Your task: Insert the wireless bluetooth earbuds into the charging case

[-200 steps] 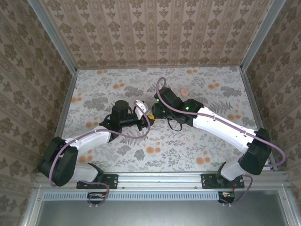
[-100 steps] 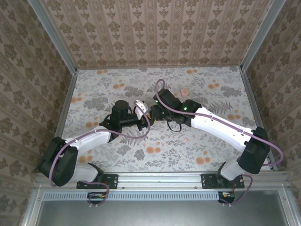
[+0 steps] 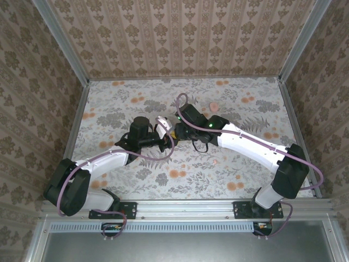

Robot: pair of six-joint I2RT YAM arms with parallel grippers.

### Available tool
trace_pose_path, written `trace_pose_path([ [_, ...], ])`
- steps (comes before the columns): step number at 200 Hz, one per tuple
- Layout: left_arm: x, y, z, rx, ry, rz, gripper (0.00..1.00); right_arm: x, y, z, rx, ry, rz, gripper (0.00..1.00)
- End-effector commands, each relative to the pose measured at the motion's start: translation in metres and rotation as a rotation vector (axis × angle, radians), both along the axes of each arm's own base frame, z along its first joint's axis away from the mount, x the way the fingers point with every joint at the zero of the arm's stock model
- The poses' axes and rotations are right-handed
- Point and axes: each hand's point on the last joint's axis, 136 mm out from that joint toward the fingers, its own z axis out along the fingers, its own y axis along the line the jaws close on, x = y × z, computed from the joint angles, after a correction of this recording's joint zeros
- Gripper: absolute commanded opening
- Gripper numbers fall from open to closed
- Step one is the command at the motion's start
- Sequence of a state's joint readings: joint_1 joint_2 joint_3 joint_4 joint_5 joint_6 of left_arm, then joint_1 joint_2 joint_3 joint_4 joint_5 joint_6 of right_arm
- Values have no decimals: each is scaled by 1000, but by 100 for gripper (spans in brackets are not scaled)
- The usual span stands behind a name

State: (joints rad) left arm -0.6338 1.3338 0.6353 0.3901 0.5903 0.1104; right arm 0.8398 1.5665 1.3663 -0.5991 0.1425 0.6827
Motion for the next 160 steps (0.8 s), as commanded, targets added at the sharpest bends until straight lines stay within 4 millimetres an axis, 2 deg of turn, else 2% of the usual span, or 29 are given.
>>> trace_pose_path([
  [1,-1,-8,23,-53,-85,-44,11,1,6,10,35,-21,23,20],
  [68,7,0,20,-70,-52,0,11,-1,3,32,145,-52,22,15],
  [126,18,12,16,-83,-12,50,11,-17,1,39,213,-22,65,14],
  [141,23,19,13,-84,10,78,11,-20,0,39,231,-12,71,14],
  [154,29,27,12,-85,30,108,11,-21,-3,30,223,13,67,14],
  [155,30,27,11,-84,33,111,11,-23,-6,37,236,0,68,14],
  [160,32,31,10,-84,40,125,11,-24,-9,37,237,1,65,13],
])
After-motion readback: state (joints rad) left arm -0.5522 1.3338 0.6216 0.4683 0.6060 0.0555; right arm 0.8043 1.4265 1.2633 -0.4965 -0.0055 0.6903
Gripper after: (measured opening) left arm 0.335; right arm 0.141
